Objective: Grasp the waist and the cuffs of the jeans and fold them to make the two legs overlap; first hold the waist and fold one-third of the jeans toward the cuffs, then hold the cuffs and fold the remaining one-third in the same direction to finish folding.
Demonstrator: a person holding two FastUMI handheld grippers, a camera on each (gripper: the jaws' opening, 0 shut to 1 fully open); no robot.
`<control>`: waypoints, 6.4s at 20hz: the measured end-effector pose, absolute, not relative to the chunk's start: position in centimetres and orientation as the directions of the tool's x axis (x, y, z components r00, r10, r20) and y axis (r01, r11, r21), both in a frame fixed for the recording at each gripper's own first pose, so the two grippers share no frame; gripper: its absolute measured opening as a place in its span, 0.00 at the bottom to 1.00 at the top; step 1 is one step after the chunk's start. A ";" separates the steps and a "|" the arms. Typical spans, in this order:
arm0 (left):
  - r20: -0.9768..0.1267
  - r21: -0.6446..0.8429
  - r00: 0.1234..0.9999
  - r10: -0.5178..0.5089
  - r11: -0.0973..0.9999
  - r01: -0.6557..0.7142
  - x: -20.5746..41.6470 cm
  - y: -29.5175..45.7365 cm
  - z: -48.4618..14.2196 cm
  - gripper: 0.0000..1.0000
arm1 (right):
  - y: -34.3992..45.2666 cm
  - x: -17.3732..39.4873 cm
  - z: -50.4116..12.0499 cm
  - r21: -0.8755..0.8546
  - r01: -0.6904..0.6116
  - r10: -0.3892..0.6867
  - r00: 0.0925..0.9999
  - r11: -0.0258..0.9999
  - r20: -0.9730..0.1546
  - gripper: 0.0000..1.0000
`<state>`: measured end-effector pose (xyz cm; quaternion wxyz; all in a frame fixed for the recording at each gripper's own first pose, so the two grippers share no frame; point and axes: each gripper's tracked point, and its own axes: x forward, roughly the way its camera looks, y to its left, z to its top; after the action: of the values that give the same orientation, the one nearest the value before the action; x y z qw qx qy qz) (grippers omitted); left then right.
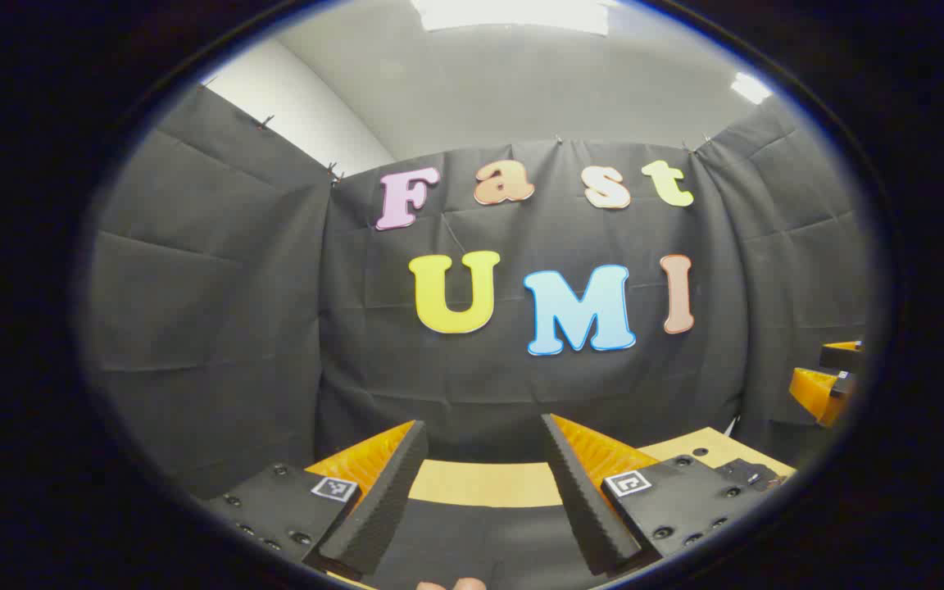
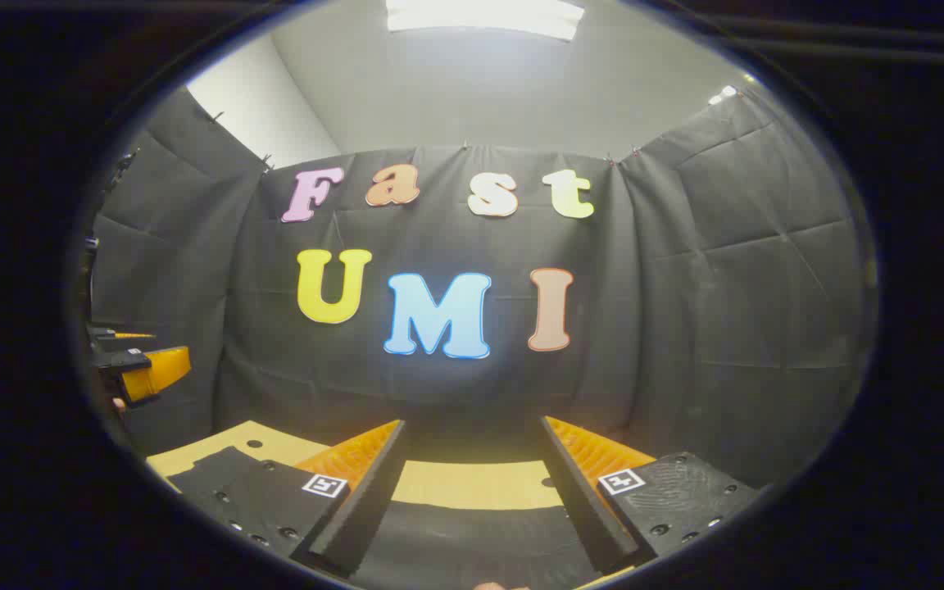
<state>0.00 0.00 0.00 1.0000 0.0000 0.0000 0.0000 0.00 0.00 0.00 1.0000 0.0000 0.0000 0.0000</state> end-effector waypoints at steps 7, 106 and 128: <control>-0.009 0.009 0.999 0.040 0.999 -0.040 0.7 0.8 -0.7 0.94 | -0.6 0.8 -0.4 0.007 -0.008 0.008 1.000 1.000 -0.010 0.95; -0.983 -0.125 0.176 0.056 0.502 -0.856 19.3 28.4 -43.0 0.08 | -18.3 19.8 -33.9 0.560 0.828 0.277 0.545 -0.029 -0.791 0.06; -0.969 -0.085 0.205 0.141 0.588 -0.805 17.9 32.7 -28.3 0.99 | -21.5 16.3 -42.9 0.346 0.923 0.110 0.331 0.170 -0.937 0.96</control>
<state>17.88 32.74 -28.28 0.7117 -0.3097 0.5361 0.3320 16.34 -21.51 -42.88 0.6034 0.5491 0.4702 -0.3366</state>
